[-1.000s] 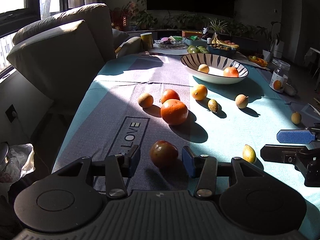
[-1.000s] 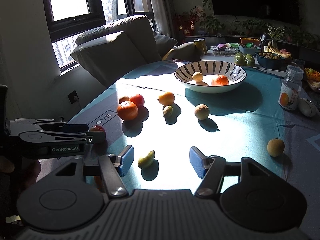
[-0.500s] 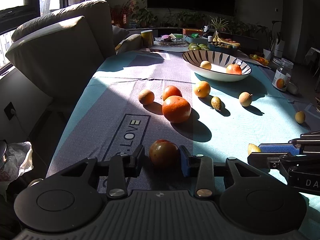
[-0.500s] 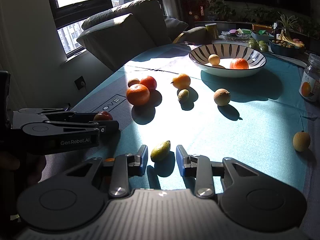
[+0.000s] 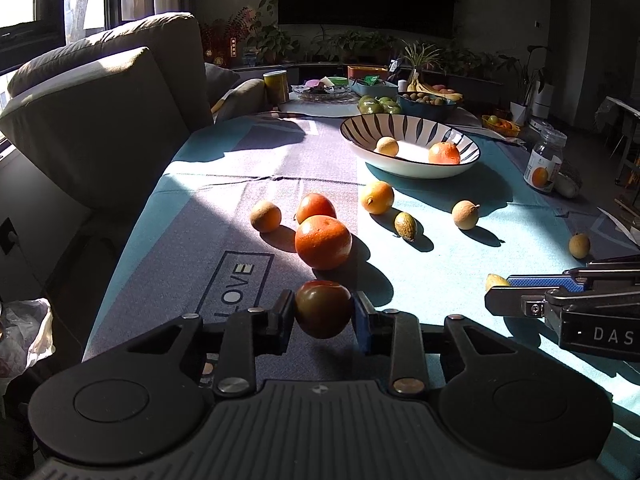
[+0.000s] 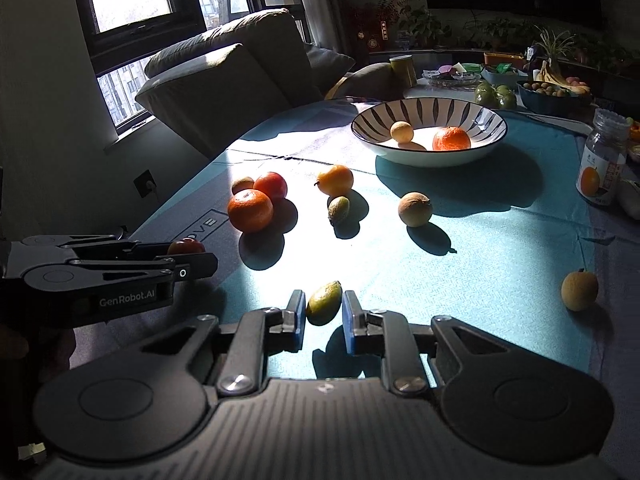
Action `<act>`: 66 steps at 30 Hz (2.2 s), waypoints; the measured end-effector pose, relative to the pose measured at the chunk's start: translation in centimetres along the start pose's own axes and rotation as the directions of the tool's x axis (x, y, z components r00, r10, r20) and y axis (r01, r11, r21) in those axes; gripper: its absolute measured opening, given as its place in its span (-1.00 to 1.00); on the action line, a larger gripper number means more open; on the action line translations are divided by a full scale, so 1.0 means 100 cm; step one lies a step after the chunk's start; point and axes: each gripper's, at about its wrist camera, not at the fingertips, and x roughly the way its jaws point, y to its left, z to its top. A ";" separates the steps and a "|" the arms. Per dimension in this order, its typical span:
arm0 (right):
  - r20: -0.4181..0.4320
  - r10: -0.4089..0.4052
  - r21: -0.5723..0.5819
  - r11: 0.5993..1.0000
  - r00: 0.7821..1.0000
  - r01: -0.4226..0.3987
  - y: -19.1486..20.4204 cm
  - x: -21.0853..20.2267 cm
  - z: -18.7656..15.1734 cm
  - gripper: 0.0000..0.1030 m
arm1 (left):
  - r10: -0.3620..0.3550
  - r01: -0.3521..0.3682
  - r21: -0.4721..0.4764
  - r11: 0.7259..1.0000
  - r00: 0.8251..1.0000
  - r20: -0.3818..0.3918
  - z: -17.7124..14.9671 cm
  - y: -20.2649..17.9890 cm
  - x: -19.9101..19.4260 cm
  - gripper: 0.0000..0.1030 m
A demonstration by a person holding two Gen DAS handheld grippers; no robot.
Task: Organize fruits
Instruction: 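Carry the apple and small pear into the striped bowl and open both tools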
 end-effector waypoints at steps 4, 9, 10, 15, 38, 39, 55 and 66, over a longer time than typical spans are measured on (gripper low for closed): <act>0.020 -0.013 0.021 1.000 1.000 0.013 -0.006 -0.001 0.006 0.64 | -0.029 0.029 0.019 0.999 0.999 0.014 0.009 -0.010 0.001 -0.44; 0.049 -0.023 0.040 0.999 0.999 0.021 -0.015 -0.003 0.013 0.64 | -0.067 0.066 0.038 0.997 0.997 0.025 0.021 -0.021 0.005 -0.44; 0.056 -0.025 0.044 0.999 0.998 0.023 -0.018 -0.004 0.016 0.64 | -0.075 0.074 0.041 0.996 0.997 0.026 0.023 -0.023 0.006 -0.44; 0.083 -0.033 0.066 0.997 0.996 0.027 -0.029 -0.003 0.024 0.64 | -0.098 0.096 0.059 0.994 0.995 0.034 0.035 -0.032 0.013 -0.44; 0.155 -0.046 0.106 0.994 0.987 0.030 -0.069 0.005 0.061 0.64 | -0.139 0.131 0.128 0.983 0.989 0.055 0.085 -0.064 0.053 -0.44; 0.156 -0.048 0.108 0.994 0.987 0.032 -0.070 0.006 0.062 0.64 | -0.139 0.131 0.129 0.983 0.989 0.054 0.088 -0.064 0.056 -0.44; 0.165 -0.102 0.116 0.990 0.981 0.083 -0.096 0.033 0.096 0.64 | -0.131 0.125 0.133 0.983 0.991 0.039 0.120 -0.068 0.110 -0.44; 0.128 -0.136 0.131 0.984 0.983 0.119 -0.109 0.064 0.115 0.64 | -0.122 0.120 0.125 0.985 0.992 0.006 0.126 -0.067 0.139 -0.44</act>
